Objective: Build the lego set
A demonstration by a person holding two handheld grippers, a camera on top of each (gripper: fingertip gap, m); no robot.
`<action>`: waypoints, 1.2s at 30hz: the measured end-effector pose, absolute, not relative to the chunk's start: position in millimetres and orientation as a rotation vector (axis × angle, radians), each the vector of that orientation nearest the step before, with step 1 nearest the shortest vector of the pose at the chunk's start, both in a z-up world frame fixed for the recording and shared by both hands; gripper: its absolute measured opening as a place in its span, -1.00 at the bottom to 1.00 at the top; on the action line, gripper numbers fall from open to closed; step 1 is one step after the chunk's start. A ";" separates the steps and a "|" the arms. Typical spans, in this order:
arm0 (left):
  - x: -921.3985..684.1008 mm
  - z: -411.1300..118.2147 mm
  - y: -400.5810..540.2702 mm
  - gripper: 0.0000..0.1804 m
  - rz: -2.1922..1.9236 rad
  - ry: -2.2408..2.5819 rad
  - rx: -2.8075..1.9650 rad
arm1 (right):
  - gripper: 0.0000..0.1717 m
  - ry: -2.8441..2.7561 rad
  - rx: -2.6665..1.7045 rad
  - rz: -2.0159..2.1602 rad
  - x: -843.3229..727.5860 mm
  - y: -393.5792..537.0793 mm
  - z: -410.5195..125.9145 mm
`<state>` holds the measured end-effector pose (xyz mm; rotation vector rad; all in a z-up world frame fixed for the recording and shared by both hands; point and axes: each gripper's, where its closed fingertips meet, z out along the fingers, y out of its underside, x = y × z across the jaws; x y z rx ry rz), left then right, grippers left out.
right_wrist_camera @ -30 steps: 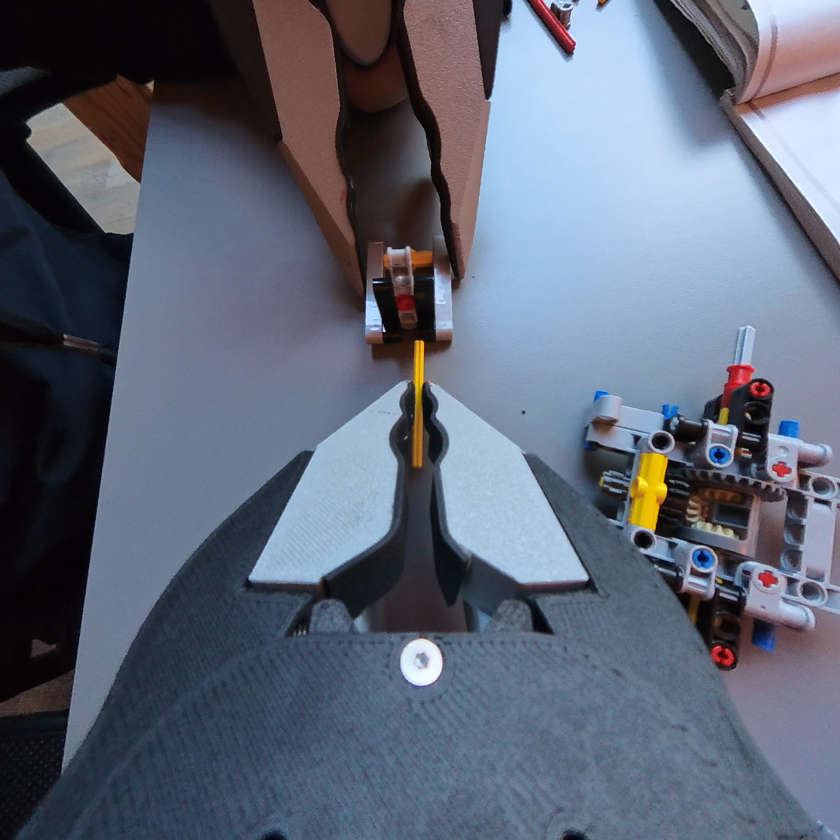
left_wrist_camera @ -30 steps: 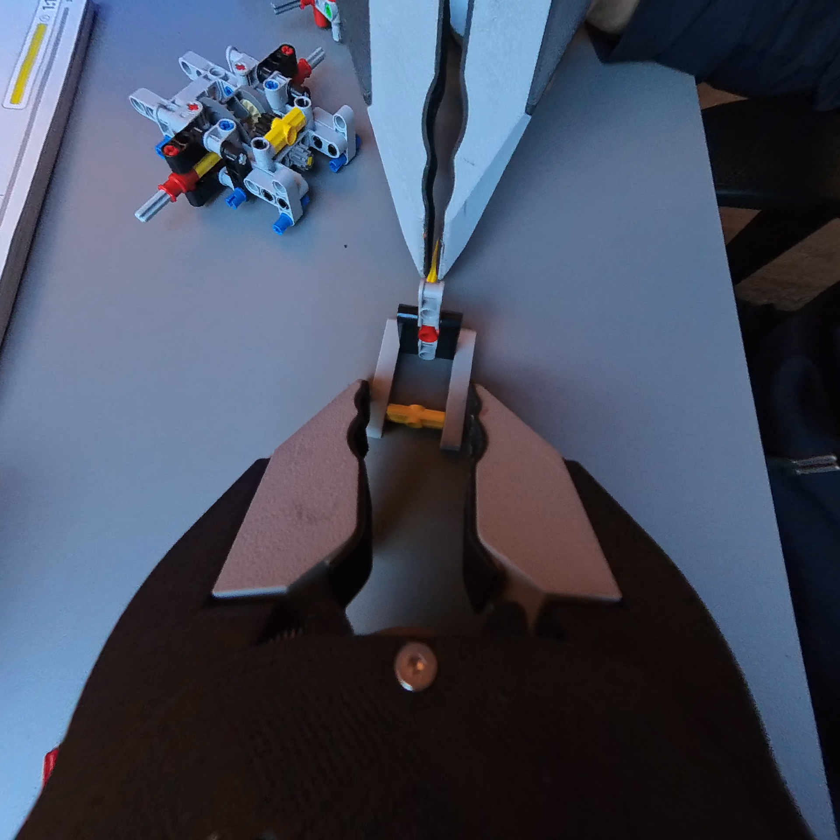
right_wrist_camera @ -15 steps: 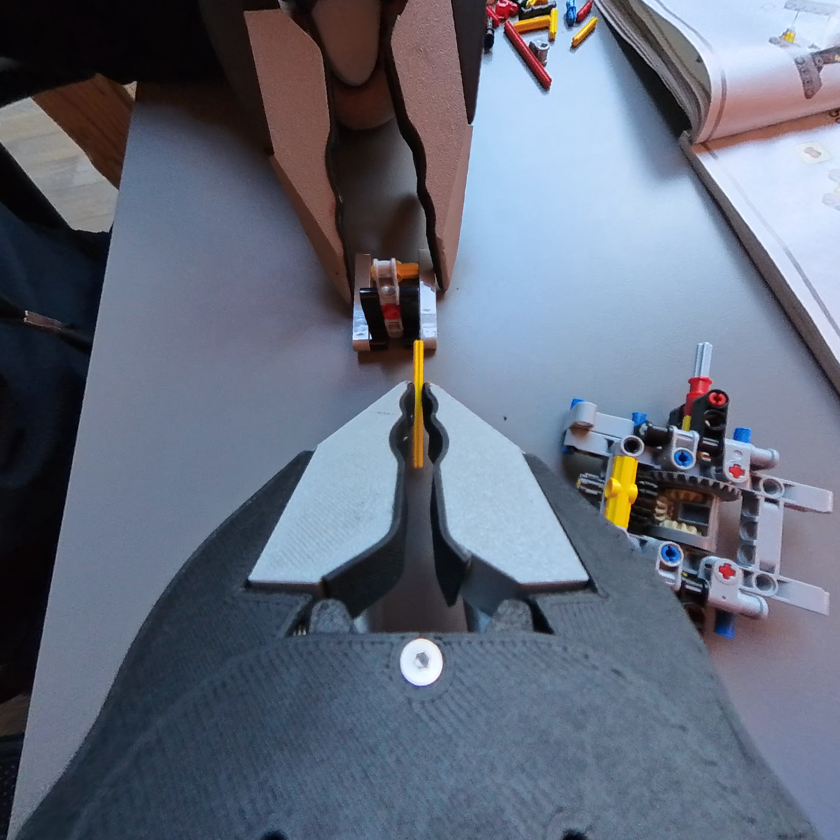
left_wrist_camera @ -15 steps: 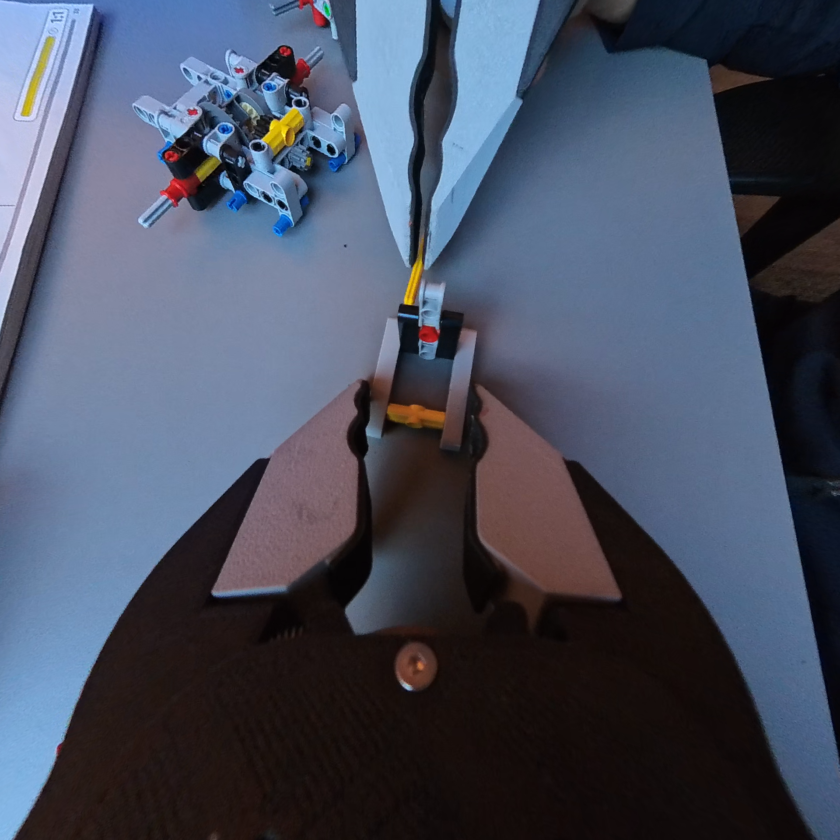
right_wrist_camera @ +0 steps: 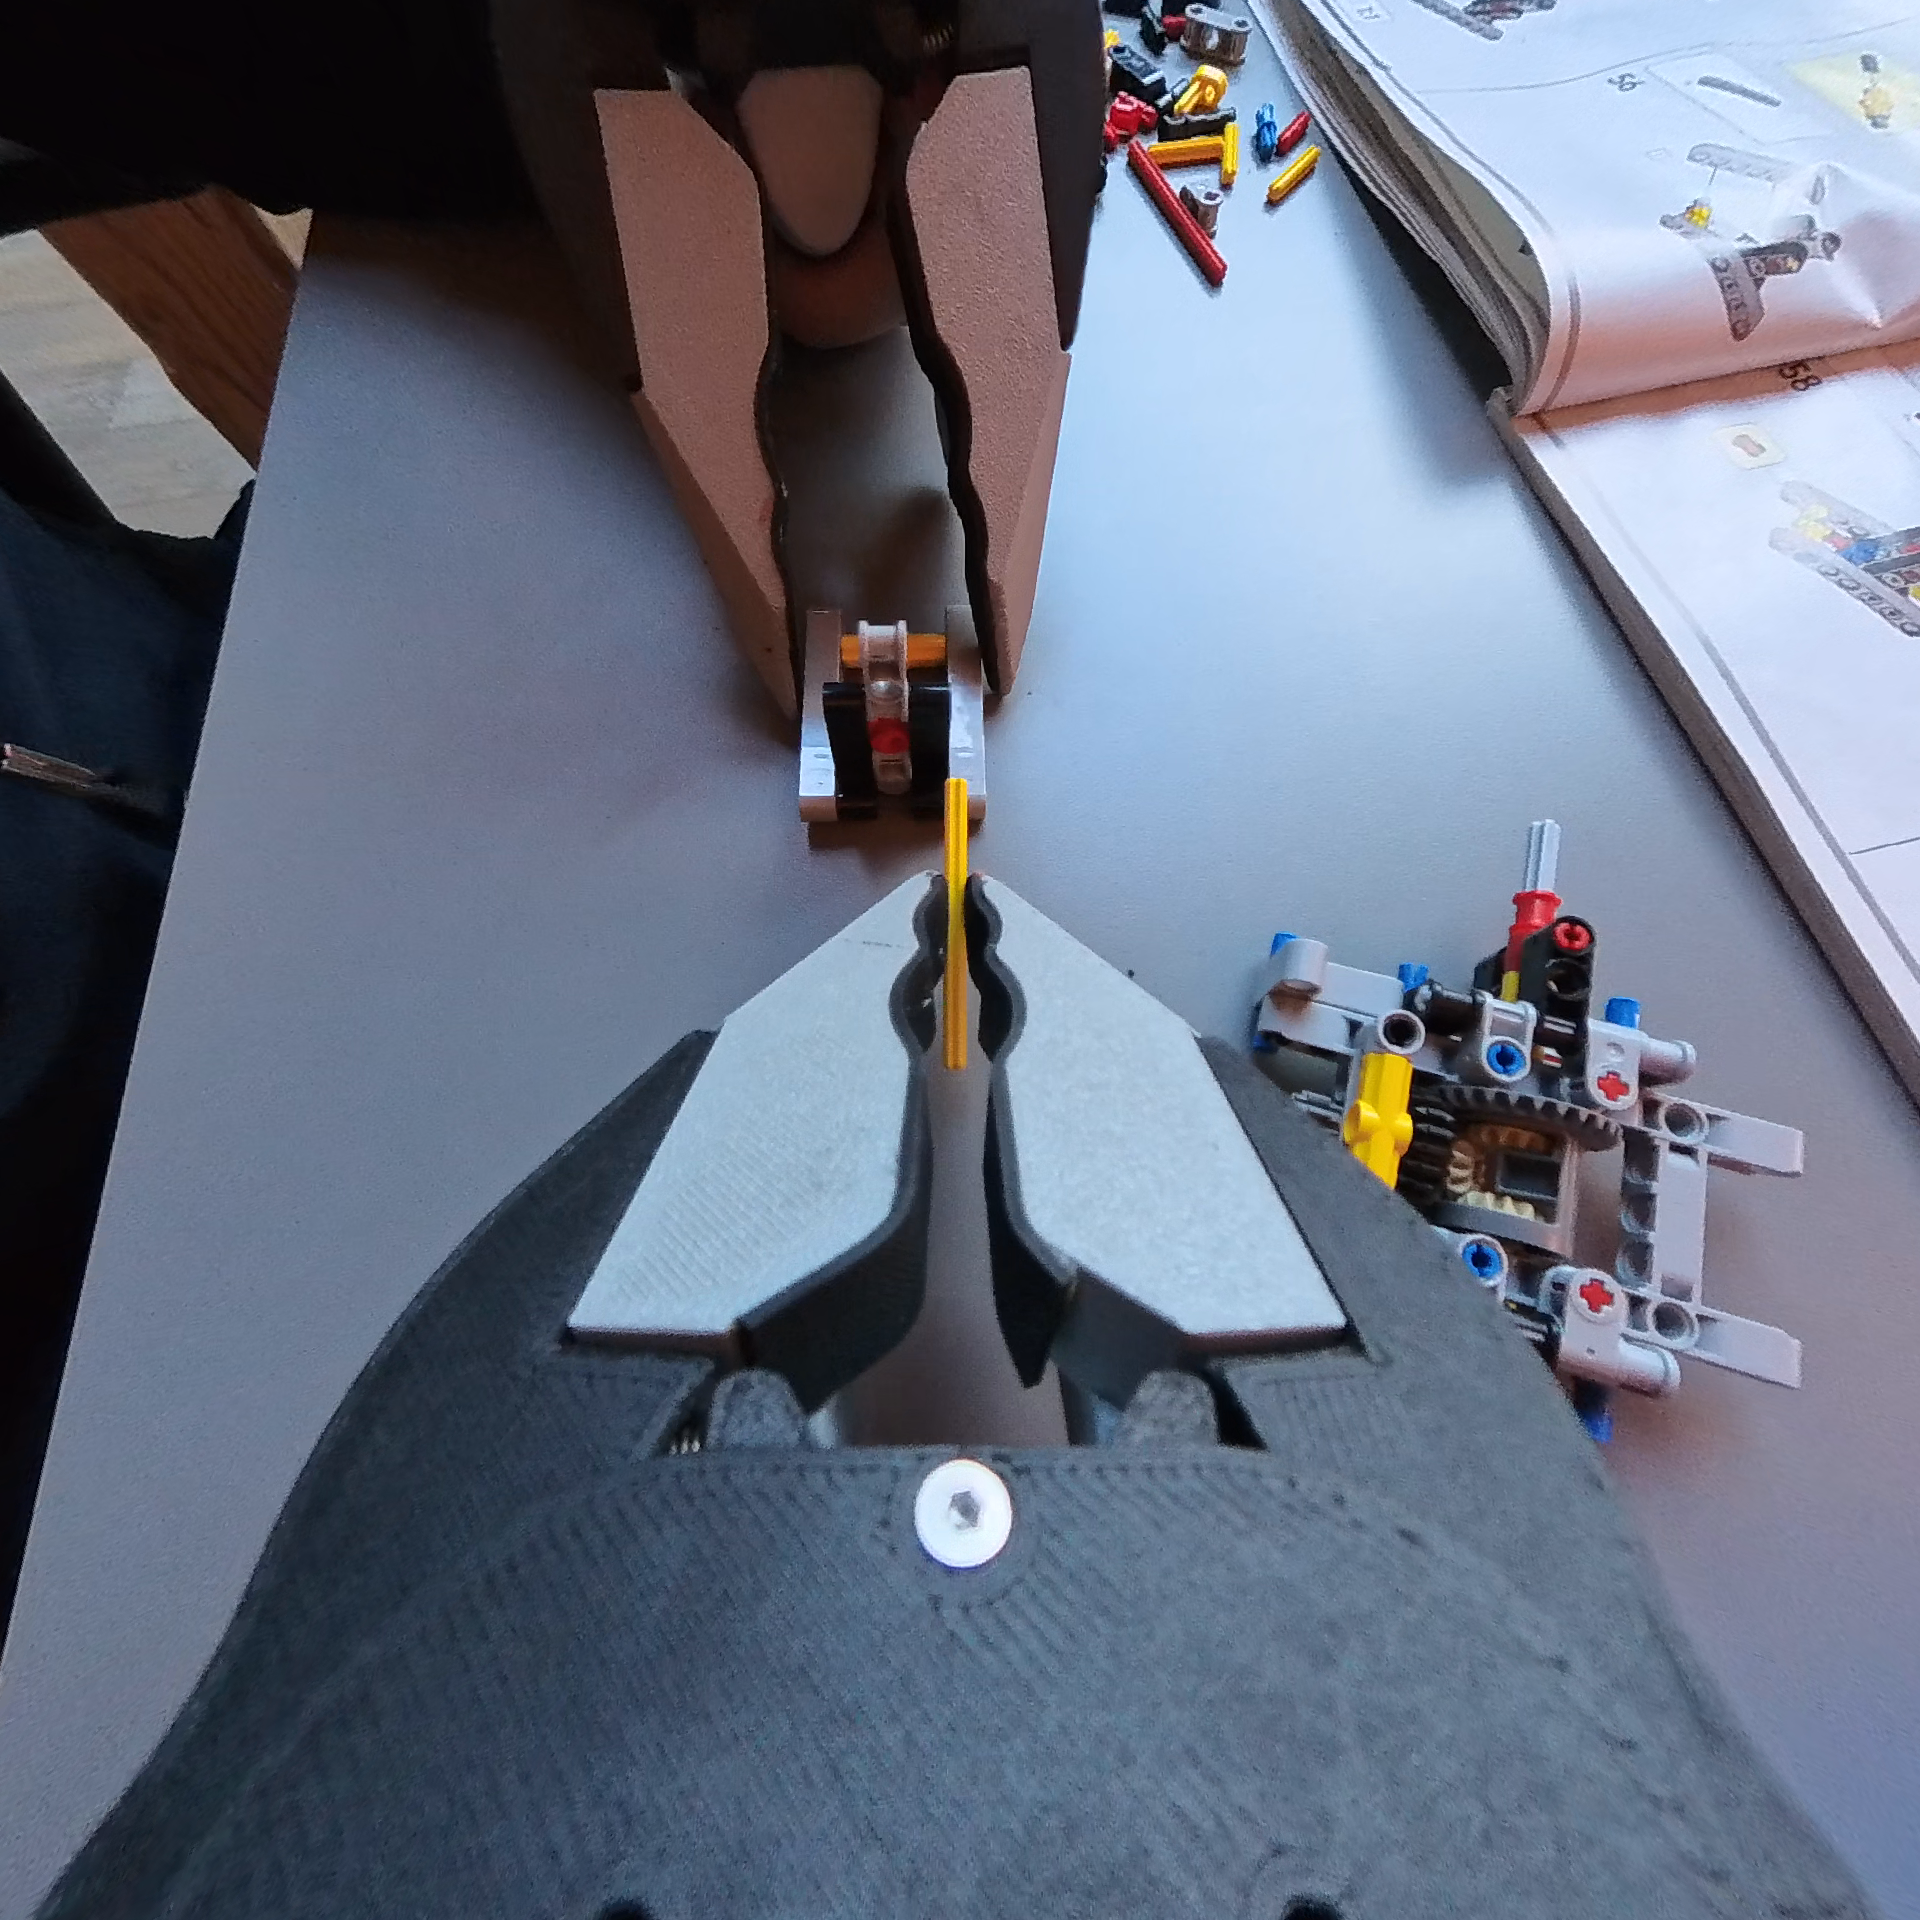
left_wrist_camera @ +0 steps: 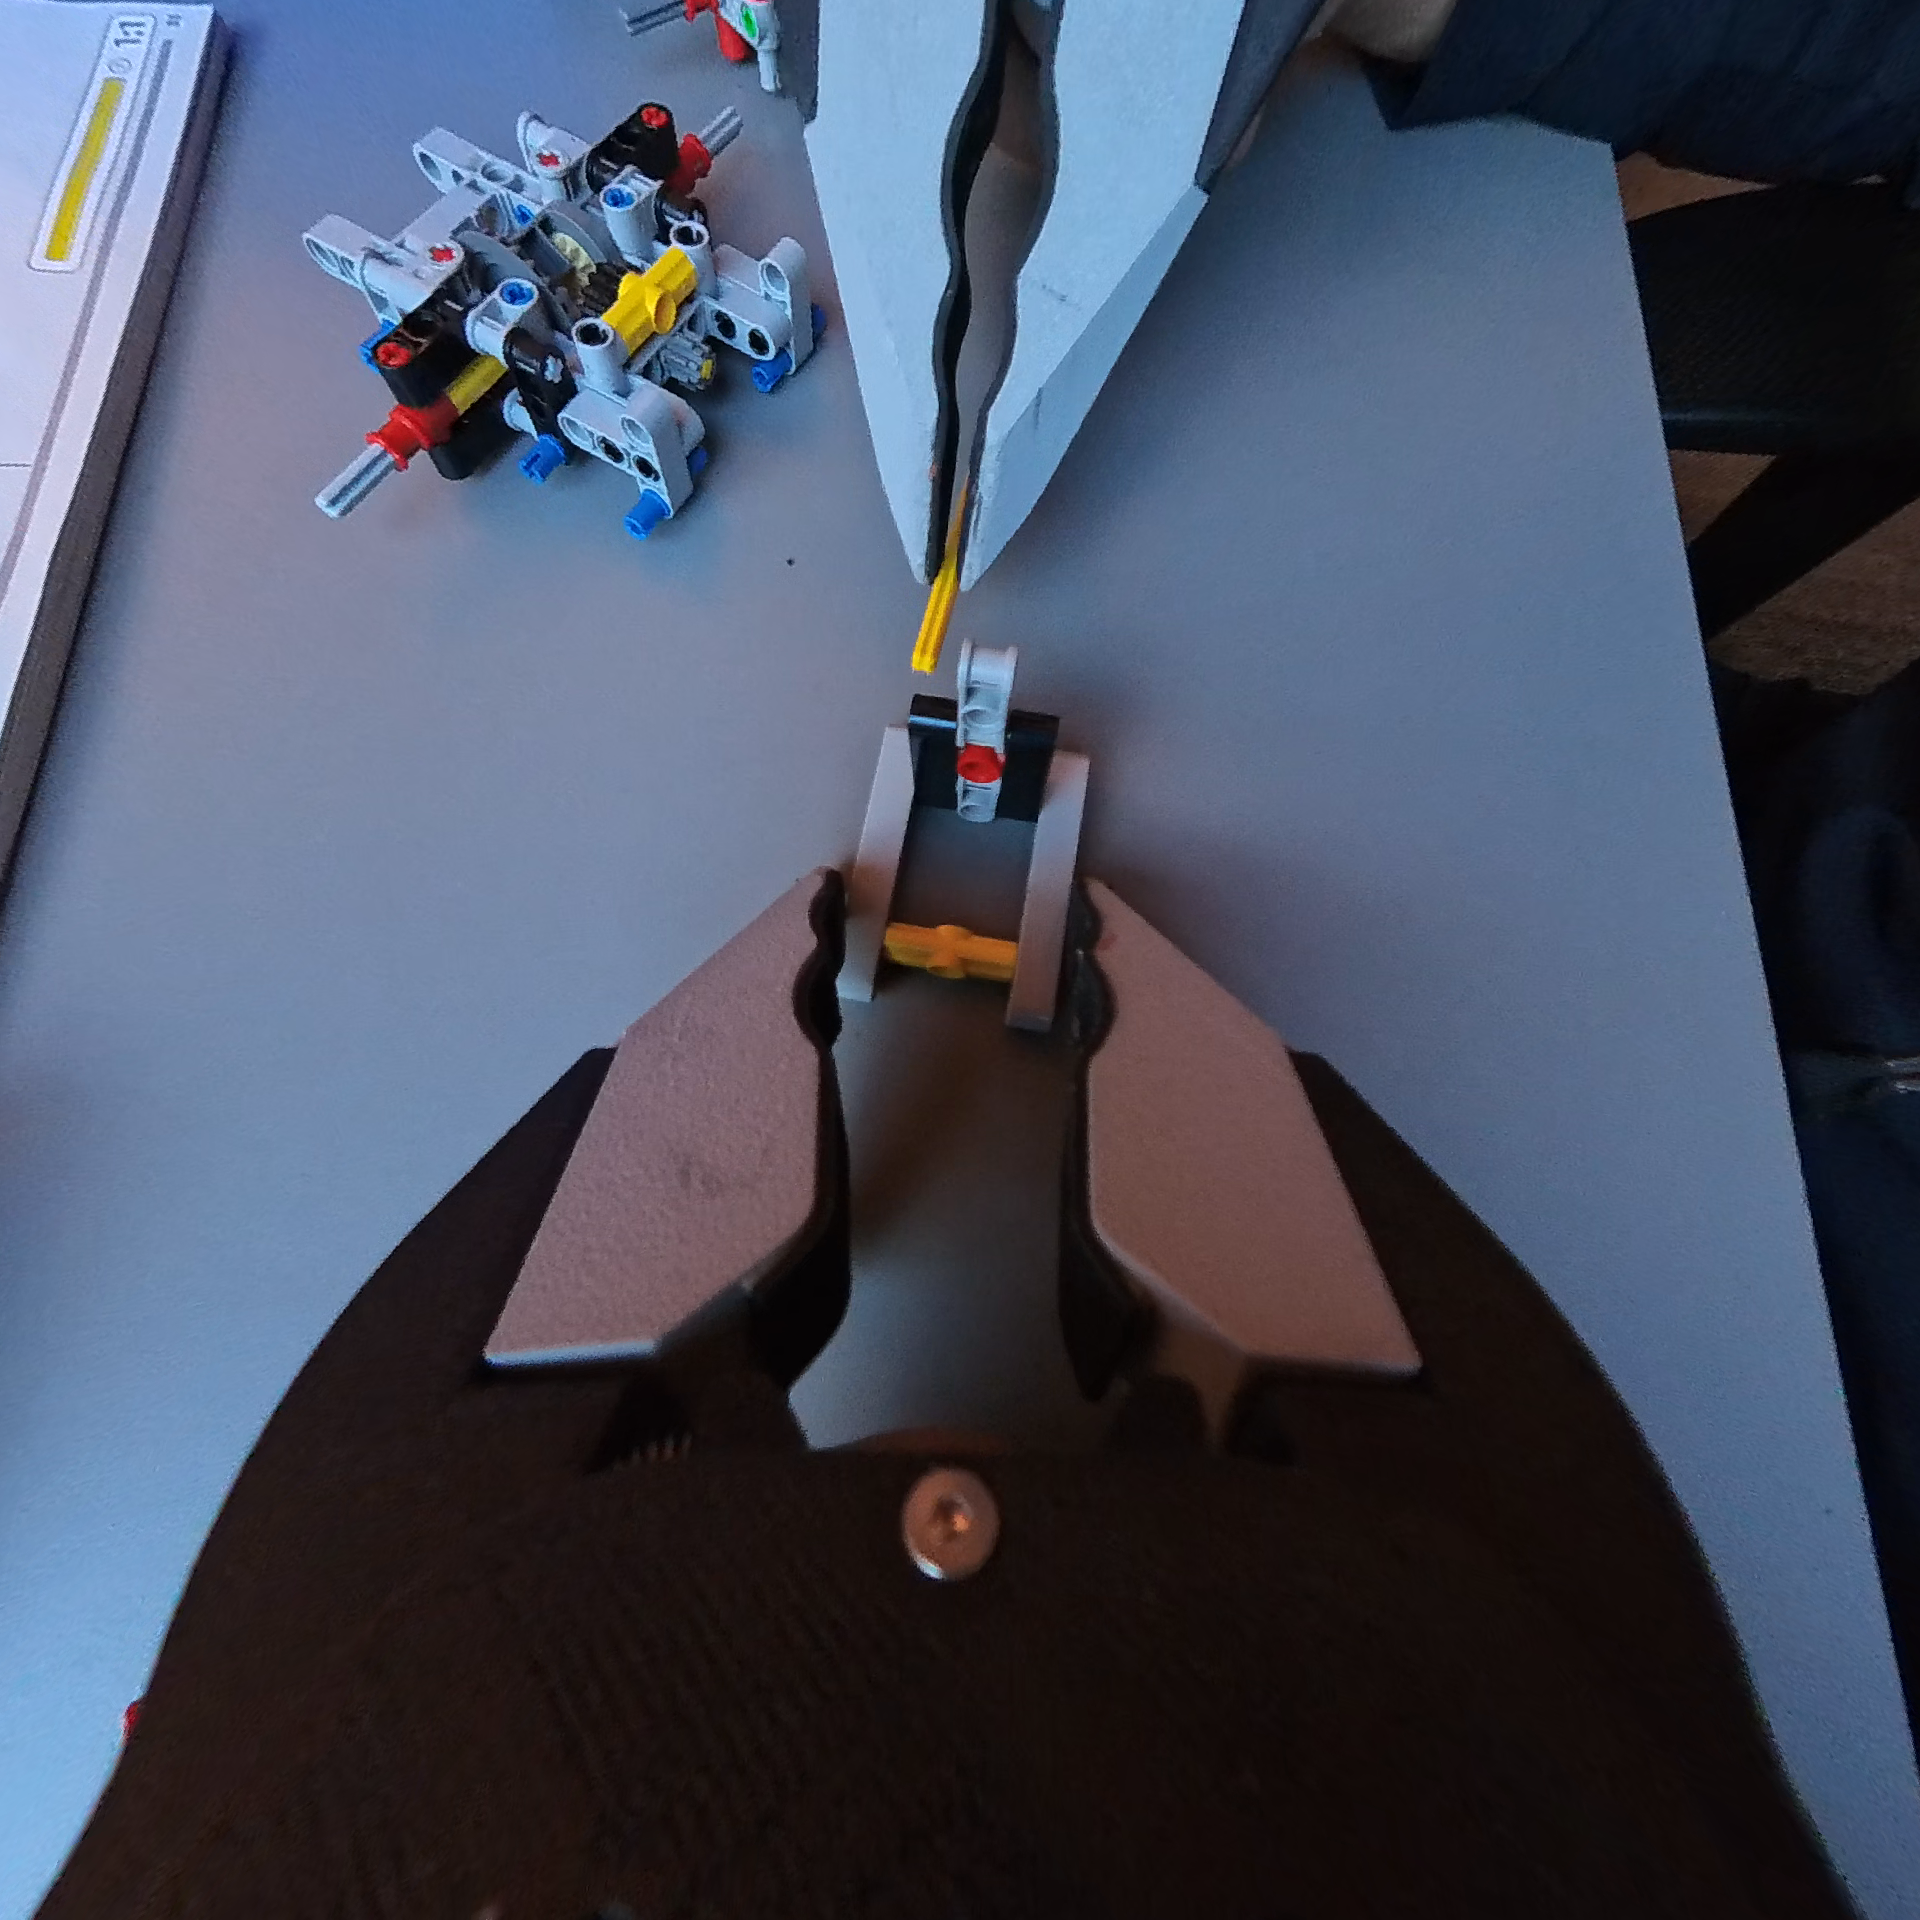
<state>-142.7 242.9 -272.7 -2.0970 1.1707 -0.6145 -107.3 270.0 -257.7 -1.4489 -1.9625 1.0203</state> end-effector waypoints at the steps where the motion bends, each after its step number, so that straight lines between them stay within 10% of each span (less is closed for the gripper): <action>1: -142.7 -272.7 242.9 -0.55 -0.616 1.170 -2.097 | -1.00 -1.960 -1.447 1.018 -107.2 270.3 -257.3; 36: -142.5 -273.6 242.6 -0.55 -0.586 1.187 -2.086 | -1.00 -1.919 -1.396 0.892 -105.8 282.8 -251.9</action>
